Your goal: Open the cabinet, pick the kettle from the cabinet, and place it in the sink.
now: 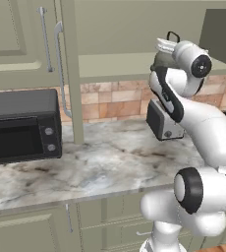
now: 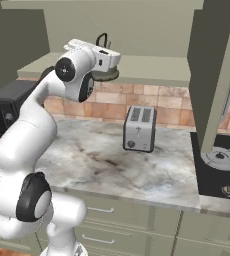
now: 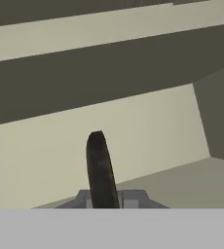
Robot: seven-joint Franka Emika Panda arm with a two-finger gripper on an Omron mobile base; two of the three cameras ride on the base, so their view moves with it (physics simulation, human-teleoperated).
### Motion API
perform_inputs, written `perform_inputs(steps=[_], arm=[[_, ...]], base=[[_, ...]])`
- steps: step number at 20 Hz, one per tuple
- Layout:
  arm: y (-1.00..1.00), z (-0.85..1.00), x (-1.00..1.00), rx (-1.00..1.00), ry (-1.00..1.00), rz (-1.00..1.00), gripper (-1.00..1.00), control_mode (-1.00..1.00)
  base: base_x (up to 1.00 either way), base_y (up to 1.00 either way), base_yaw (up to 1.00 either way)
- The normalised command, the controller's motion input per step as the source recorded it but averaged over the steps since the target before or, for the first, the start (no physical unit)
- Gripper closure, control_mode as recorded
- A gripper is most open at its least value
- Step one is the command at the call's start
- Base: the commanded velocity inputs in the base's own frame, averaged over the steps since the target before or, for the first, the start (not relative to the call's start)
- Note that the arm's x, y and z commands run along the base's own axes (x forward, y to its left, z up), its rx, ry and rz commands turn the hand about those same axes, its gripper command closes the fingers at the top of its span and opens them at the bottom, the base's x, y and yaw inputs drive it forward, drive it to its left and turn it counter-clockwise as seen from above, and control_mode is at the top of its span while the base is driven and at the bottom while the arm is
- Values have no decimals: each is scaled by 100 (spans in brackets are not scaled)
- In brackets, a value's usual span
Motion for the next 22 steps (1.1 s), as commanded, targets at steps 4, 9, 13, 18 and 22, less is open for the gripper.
perform_inputs(steps=[4,9,13,18,22], arm=[[0,0,-75,0,-6,-2,100,-100],[0,0,-74,0,-3,-5,100,-100],[0,0,-74,0,0,-8,100,-100],[0,-5,-75,0,-7,-9,100,-100],[0,-9,-75,0,-10,-9,100,-100]], base=[[0,0,0],[0,0,0],[0,0,0],[0,0,0],[0,0,0]])
